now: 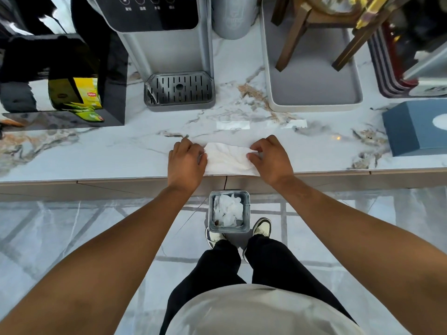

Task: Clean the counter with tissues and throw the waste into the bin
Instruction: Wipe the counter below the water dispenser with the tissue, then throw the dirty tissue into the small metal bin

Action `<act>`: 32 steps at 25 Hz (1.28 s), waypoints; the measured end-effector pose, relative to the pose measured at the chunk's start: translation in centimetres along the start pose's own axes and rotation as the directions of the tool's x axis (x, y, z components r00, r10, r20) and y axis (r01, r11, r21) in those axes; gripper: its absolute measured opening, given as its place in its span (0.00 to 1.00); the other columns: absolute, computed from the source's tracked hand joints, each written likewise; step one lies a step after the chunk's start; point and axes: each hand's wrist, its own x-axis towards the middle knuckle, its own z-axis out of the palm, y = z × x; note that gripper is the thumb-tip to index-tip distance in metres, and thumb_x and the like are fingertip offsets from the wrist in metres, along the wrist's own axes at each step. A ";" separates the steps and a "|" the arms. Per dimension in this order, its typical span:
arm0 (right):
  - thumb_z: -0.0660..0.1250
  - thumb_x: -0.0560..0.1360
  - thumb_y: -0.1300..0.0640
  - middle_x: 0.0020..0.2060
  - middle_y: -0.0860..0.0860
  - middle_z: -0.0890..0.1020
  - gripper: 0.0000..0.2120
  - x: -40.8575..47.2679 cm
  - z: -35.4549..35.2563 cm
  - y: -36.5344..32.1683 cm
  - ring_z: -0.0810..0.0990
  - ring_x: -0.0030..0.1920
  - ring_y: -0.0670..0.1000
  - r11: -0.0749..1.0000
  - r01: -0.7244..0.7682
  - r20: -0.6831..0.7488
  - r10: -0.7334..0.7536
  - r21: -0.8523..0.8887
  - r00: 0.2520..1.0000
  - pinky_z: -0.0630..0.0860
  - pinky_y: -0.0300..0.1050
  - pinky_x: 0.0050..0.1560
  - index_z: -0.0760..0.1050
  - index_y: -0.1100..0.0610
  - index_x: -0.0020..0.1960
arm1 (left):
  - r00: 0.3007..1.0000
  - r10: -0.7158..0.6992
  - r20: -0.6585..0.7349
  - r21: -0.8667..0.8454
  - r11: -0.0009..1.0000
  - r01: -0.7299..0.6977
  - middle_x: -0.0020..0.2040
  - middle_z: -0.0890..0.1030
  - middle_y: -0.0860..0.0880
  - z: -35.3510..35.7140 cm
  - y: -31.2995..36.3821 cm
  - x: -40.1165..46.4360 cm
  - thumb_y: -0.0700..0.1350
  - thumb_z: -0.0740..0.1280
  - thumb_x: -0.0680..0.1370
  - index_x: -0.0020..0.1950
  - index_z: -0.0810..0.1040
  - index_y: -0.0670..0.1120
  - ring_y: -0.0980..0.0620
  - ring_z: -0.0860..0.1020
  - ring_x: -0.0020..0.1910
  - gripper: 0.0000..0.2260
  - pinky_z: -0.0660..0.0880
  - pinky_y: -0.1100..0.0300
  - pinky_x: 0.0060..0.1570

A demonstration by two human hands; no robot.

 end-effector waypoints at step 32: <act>0.70 0.73 0.64 0.34 0.56 0.83 0.11 -13.5 10.3 9.3 0.80 0.32 0.54 0.658 -0.580 0.365 0.451 0.481 0.815 0.82 0.56 0.46 0.83 0.51 0.36 | 0.608 -0.694 0.386 -0.297 0.531 0.794 0.44 0.86 0.46 7.5 -1.3 -16.3 0.43 0.72 0.73 0.47 0.84 0.45 0.44 0.84 0.45 0.04 0.82 0.49 0.53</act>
